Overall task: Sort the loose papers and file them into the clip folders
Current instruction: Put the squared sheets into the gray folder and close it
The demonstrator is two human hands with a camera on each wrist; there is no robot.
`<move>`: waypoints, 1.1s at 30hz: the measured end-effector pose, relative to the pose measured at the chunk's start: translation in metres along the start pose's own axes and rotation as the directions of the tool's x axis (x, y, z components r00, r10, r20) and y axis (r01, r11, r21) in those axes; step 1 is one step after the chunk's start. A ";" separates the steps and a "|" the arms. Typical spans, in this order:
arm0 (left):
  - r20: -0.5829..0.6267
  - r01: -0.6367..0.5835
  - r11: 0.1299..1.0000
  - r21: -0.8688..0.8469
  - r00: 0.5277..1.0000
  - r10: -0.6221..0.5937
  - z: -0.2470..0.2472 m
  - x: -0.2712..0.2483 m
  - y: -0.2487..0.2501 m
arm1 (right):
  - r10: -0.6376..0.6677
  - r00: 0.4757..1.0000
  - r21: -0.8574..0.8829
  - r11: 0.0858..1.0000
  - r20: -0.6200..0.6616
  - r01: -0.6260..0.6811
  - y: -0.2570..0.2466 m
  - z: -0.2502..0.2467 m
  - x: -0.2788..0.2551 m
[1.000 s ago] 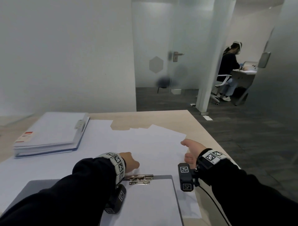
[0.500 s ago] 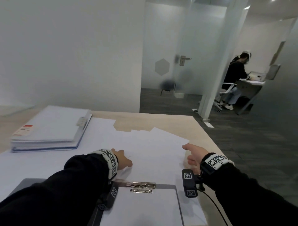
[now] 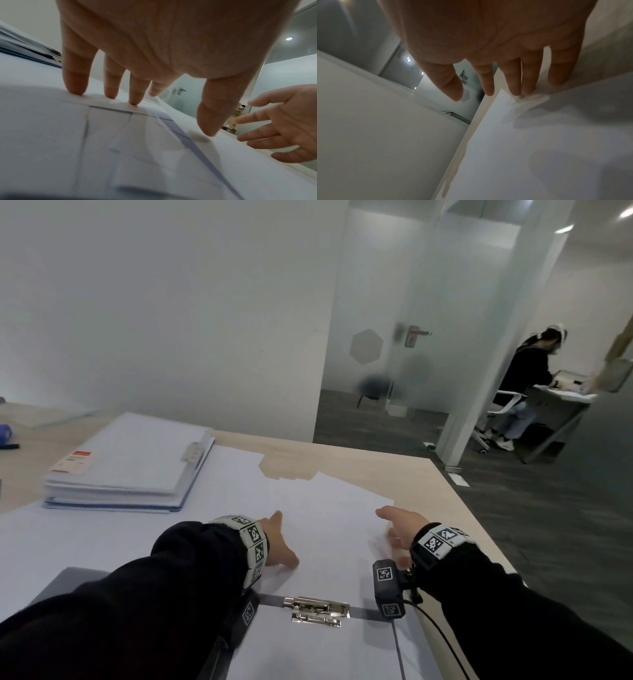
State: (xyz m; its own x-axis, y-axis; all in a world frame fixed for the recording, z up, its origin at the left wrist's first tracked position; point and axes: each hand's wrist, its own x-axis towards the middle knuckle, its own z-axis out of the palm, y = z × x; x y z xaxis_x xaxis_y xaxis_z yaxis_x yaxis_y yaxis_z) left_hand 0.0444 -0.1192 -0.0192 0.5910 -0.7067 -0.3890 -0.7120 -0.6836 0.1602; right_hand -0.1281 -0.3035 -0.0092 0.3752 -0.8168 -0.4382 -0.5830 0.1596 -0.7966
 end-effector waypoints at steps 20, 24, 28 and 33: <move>-0.020 -0.027 1.000 0.007 0.999 0.027 -0.013 0.002 -0.033 | -0.021 1.000 -0.256 0.966 0.005 0.021 -0.040 0.050 0.018; -0.026 -0.038 0.999 -0.006 0.999 0.038 -0.013 0.006 -0.037 | -0.003 0.998 -0.297 0.955 -0.061 -0.015 -0.037 0.056 0.023; -0.021 -0.074 0.997 0.000 0.997 0.074 -0.014 0.009 -0.037 | 0.000 0.998 -0.287 0.958 -0.061 -0.017 -0.044 0.066 0.020; -0.027 -0.080 0.996 -0.029 0.996 0.079 -0.012 0.008 -0.043 | 0.021 0.999 -0.267 0.963 -0.040 -0.031 -0.044 0.068 0.031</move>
State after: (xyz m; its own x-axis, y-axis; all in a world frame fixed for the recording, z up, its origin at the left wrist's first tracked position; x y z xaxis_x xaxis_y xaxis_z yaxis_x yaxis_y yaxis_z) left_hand 0.0842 -0.0982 -0.0183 0.5427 -0.7633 -0.3506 -0.7457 -0.6299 0.2170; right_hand -0.0420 -0.2983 -0.0156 0.3334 -0.8349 -0.4380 -0.7655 0.0316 -0.6427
